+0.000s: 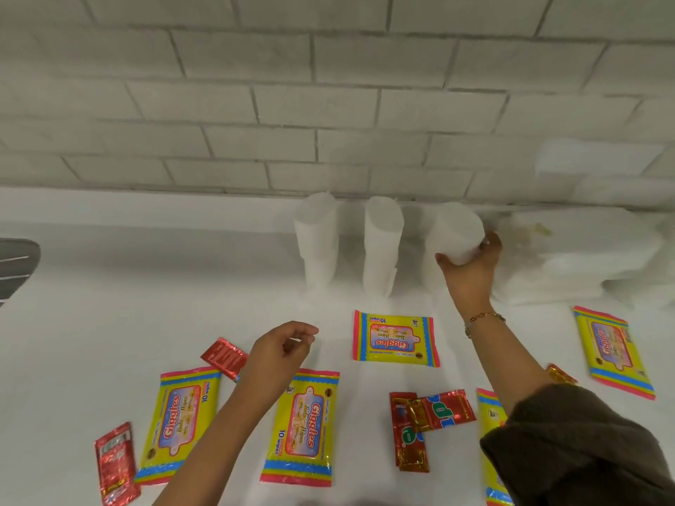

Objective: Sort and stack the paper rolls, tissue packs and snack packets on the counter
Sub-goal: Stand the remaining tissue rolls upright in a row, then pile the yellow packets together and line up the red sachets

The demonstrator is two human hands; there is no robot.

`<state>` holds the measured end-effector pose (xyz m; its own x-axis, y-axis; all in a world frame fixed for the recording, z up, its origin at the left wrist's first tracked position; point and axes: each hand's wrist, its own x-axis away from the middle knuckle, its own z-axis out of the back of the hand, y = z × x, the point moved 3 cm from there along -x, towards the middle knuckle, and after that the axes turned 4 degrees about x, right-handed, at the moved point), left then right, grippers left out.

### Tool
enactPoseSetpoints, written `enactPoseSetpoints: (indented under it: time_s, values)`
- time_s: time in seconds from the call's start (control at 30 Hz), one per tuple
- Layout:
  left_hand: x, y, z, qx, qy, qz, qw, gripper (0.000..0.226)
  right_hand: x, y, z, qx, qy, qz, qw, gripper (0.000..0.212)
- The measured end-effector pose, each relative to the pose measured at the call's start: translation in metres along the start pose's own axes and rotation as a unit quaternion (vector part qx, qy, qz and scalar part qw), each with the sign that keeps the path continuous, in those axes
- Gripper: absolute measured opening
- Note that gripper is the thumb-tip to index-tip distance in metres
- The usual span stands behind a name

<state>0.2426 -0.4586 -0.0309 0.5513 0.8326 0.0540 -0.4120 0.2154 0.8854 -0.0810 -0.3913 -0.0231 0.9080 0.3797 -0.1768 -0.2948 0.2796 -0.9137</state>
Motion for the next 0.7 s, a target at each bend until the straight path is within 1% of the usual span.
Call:
enactPoseSetpoints:
  time_s: [0.07,0.17,0.23,0.3,0.33,0.4,0.47,0.53,0.6,0.7]
  values:
    - [-0.001,-0.002,0.003,0.005,-0.007,-0.001,1.000,0.027,0.013,-0.001,0.003,0.000,0.007,-0.008,1.000,0.093]
    - [-0.003,-0.004,0.003,-0.003,-0.019,-0.011,1.000,0.027,0.048,-0.001,0.007,-0.009,-0.007,-0.025,1.000,0.082]
    - [-0.001,-0.007,0.000,-0.006,-0.033,-0.014,0.999,0.023,0.078,0.003,0.005,0.001,-0.036,-0.054,0.998,0.073]
    - [0.003,-0.013,-0.003,-0.019,-0.054,-0.012,0.998,0.020,0.110,0.012,-0.002,0.027,-0.088,-0.070,0.993,0.067]
    - [0.006,-0.016,-0.003,-0.026,-0.064,-0.010,0.998,0.020,0.125,0.017,-0.006,0.050,-0.118,-0.065,0.990,0.063]
    - [0.013,-0.022,-0.004,-0.040,-0.084,-0.007,0.996,0.020,0.152,0.025,-0.015,0.120,-0.174,-0.011,0.977,0.056]
    - [0.022,-0.027,-0.005,-0.055,-0.106,-0.012,0.993,0.019,0.169,0.030,-0.026,0.194,-0.223,0.052,0.954,0.051]
    - [0.032,-0.033,-0.006,-0.092,-0.135,-0.020,0.986,0.020,0.179,0.035,-0.036,0.253,-0.259,0.077,0.929,0.050]
    - [0.045,-0.041,-0.009,-0.143,-0.174,-0.035,0.974,0.026,0.184,0.036,-0.043,0.297,-0.261,0.080,0.915,0.053]
    - [0.069,-0.053,-0.015,-0.209,-0.256,-0.077,0.941,0.049,0.186,0.033,-0.052,0.347,-0.251,0.081,0.900,0.061]
